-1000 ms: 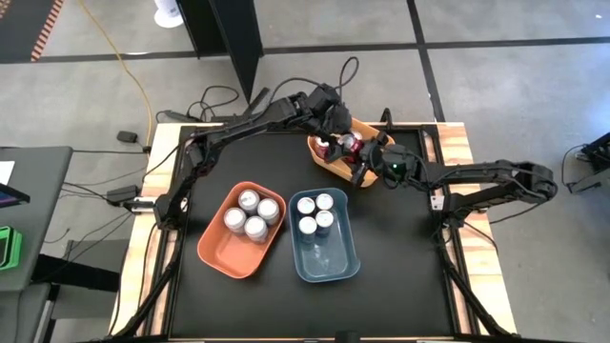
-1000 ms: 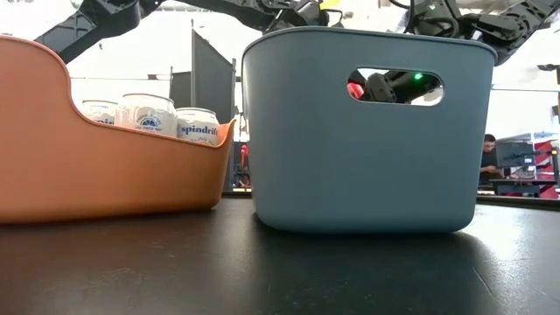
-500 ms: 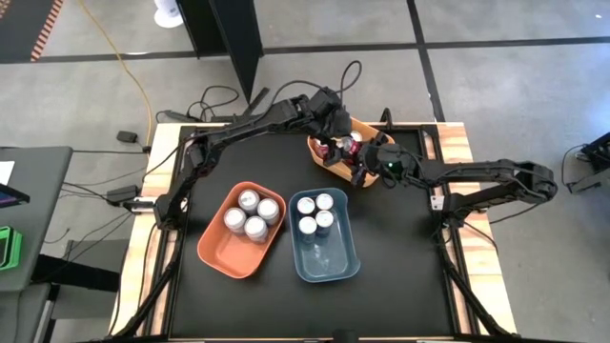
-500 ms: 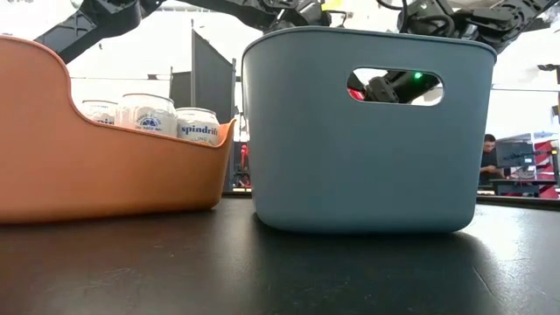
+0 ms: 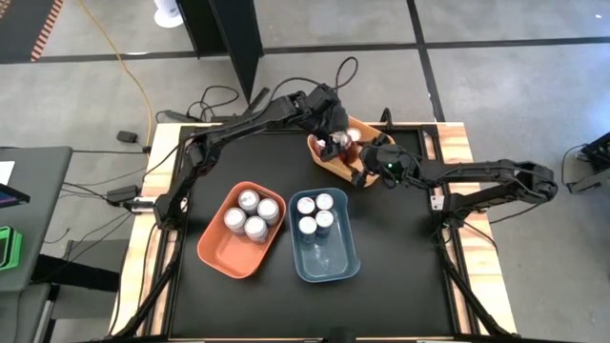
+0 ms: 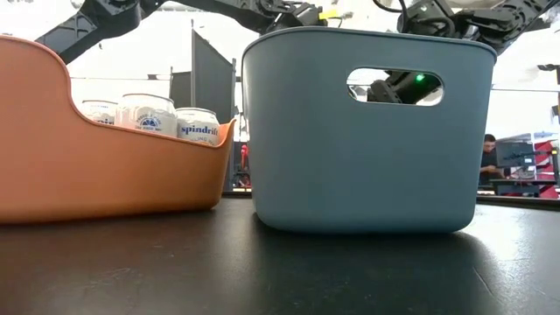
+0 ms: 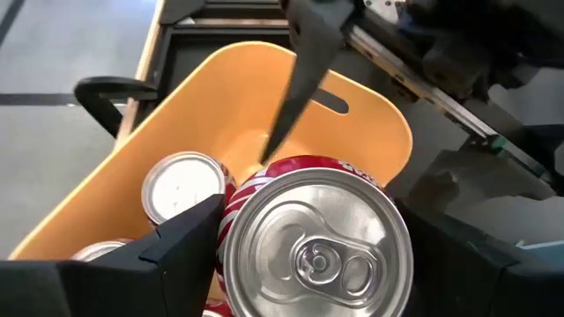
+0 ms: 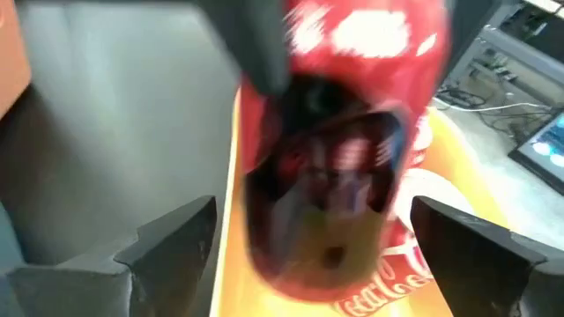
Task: Sort soda cans
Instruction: Put the red soda can into the yellow bin
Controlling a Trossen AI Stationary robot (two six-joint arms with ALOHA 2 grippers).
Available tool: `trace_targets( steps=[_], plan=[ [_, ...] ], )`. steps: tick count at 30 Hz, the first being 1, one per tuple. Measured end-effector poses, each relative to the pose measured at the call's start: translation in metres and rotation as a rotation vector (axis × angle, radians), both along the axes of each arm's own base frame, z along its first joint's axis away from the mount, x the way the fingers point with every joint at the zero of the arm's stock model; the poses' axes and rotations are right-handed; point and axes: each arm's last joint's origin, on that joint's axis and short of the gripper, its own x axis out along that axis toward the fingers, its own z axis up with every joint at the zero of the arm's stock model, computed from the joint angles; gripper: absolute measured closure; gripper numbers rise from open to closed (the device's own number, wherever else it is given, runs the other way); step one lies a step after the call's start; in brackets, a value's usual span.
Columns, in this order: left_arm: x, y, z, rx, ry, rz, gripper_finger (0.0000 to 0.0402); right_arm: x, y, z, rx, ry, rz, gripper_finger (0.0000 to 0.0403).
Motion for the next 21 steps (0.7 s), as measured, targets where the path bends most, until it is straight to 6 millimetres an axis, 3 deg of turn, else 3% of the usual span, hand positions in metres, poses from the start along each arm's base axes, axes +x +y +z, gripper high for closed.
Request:
trace_targets(
  steps=[13, 21],
  plan=[
    [-0.002, -0.001, -0.003, -0.006, 0.027, -0.013, 0.0105, -0.006, 0.004, 0.005, -0.016, 0.026, 0.006, 0.0004],
    [0.002, 0.002, -0.026, -0.003, 0.042, -0.003, 0.0105, -0.025, 0.024, 0.024, -0.016, 0.01, 0.064, 0.0004]
  ],
)
